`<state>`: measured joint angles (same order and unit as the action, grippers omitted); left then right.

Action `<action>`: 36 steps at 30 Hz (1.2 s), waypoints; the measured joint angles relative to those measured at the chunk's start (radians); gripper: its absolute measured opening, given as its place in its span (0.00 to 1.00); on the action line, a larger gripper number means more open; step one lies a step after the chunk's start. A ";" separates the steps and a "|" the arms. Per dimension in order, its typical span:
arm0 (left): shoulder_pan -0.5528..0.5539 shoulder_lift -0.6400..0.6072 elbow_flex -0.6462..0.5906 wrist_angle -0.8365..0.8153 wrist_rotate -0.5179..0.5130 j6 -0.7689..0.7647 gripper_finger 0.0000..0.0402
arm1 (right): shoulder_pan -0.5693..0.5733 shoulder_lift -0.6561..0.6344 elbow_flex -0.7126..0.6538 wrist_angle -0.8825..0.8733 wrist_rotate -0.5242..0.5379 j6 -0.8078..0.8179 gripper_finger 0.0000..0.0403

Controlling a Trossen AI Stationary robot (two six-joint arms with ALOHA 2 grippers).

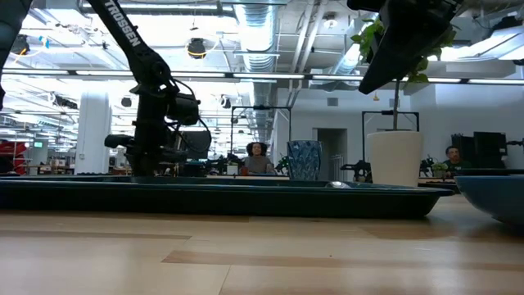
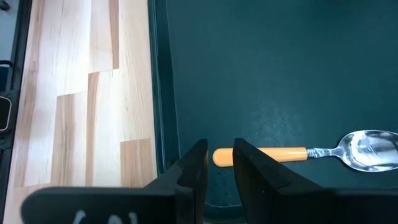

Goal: Pick and place plate/cup/fork/spoon on tray
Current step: Put the fork on the black serving tray

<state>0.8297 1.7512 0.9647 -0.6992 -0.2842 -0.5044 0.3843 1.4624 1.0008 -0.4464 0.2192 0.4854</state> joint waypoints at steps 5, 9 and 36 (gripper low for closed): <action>-0.012 -0.048 -0.003 -0.012 0.020 -0.004 0.04 | 0.000 0.000 0.000 0.004 0.000 0.000 0.25; -0.029 -0.104 -0.002 -0.005 0.018 -0.006 0.04 | 0.000 0.000 0.000 0.009 0.000 -0.012 0.25; -0.479 -0.514 0.002 -0.087 -0.025 -0.262 0.05 | -0.021 0.000 0.000 0.092 0.000 -0.012 0.25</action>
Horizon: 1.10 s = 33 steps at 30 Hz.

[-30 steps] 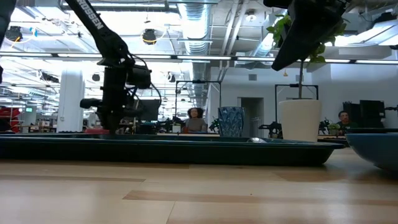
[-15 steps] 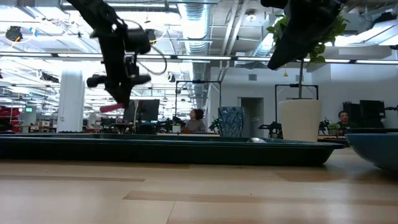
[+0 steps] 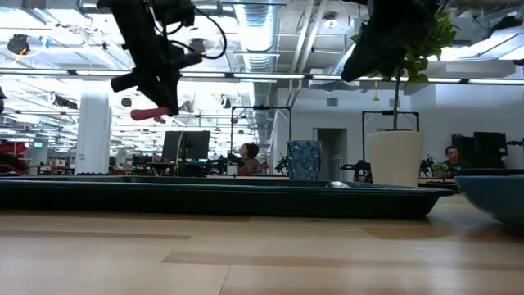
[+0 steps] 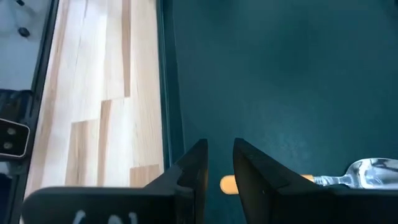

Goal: Pick and place plate/cup/fork/spoon on tray
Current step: Put the fork on the black serving tray

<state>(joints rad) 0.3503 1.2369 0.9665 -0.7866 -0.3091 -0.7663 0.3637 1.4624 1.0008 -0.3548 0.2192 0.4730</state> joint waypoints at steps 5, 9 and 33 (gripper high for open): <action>-0.157 0.010 -0.008 -0.019 -0.077 -0.200 0.06 | 0.000 0.000 0.000 -0.007 0.000 0.052 0.25; -0.295 0.010 -0.017 -0.004 -0.178 -0.405 0.05 | 0.006 0.000 0.000 -0.015 -0.004 0.101 0.25; -0.451 0.609 0.337 0.131 -0.156 -0.608 0.05 | 0.136 0.000 0.000 -0.291 -0.041 0.310 0.25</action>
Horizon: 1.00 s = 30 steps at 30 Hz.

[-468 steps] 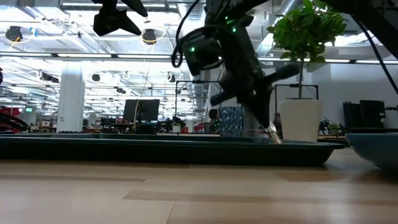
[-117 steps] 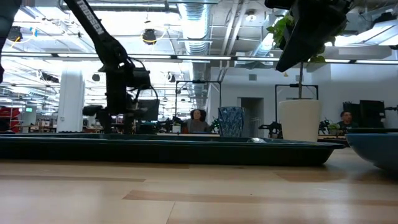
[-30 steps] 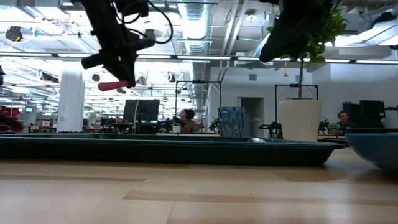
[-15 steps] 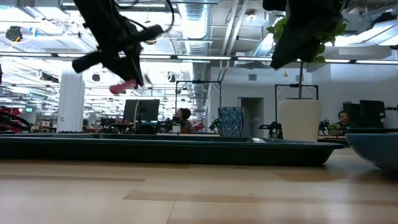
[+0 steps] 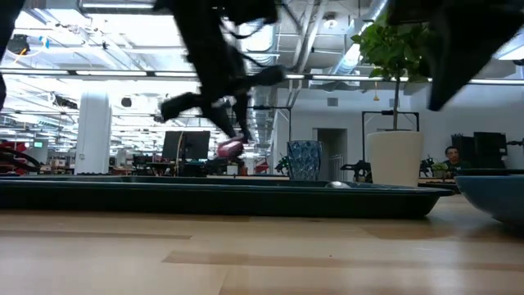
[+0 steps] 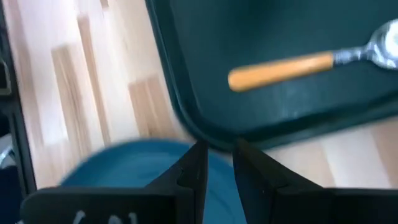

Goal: Pick and place plate/cup/fork/spoon on tray
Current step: Put the fork on the black serving tray

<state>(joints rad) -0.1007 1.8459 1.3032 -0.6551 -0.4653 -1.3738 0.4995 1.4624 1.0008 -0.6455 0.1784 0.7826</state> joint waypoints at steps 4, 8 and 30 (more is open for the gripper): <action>0.021 0.119 0.150 -0.111 0.017 0.028 0.05 | 0.057 0.000 0.000 -0.040 0.006 0.032 0.25; 0.037 0.219 0.272 -0.182 0.052 0.029 0.05 | 0.105 0.000 0.000 -0.054 0.008 0.049 0.25; 0.039 0.446 0.535 -0.242 0.147 0.029 0.05 | 0.168 0.000 0.000 -0.066 0.059 0.058 0.25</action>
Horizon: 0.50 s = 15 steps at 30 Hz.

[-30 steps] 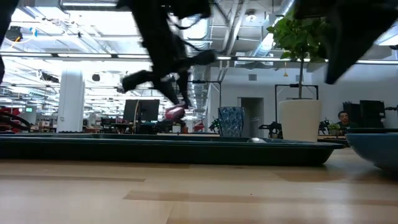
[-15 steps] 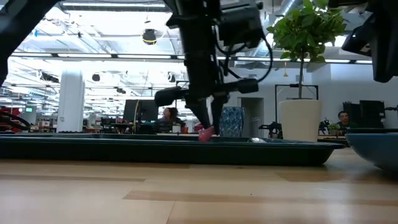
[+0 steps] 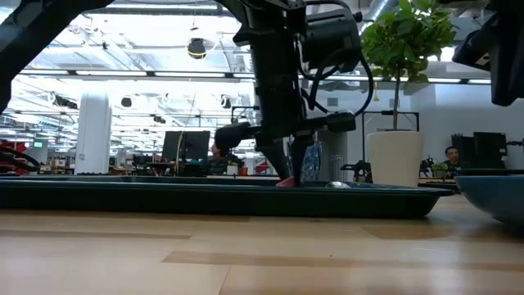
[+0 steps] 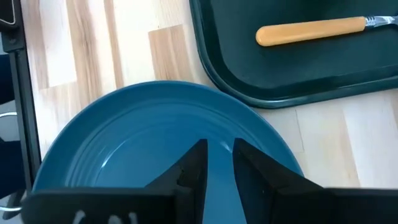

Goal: Pick and place plate/cup/fork/spoon on tray
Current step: Put the fork on the black serving tray

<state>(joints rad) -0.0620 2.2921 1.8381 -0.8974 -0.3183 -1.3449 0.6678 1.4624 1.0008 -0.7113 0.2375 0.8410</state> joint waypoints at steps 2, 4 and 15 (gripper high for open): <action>-0.001 0.000 0.000 -0.003 0.000 0.000 0.06 | 0.000 0.000 0.000 0.000 0.000 0.000 0.25; -0.002 0.000 0.000 -0.002 0.000 0.001 0.08 | 0.000 0.000 0.000 0.000 0.000 0.000 0.25; -0.018 0.000 0.000 0.042 0.010 0.048 0.32 | 0.000 0.000 0.000 0.000 0.001 -0.001 0.25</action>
<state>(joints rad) -0.0795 2.2921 1.8381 -0.8550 -0.3088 -1.2973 0.6674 1.4624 1.0008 -0.7111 0.2384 0.8396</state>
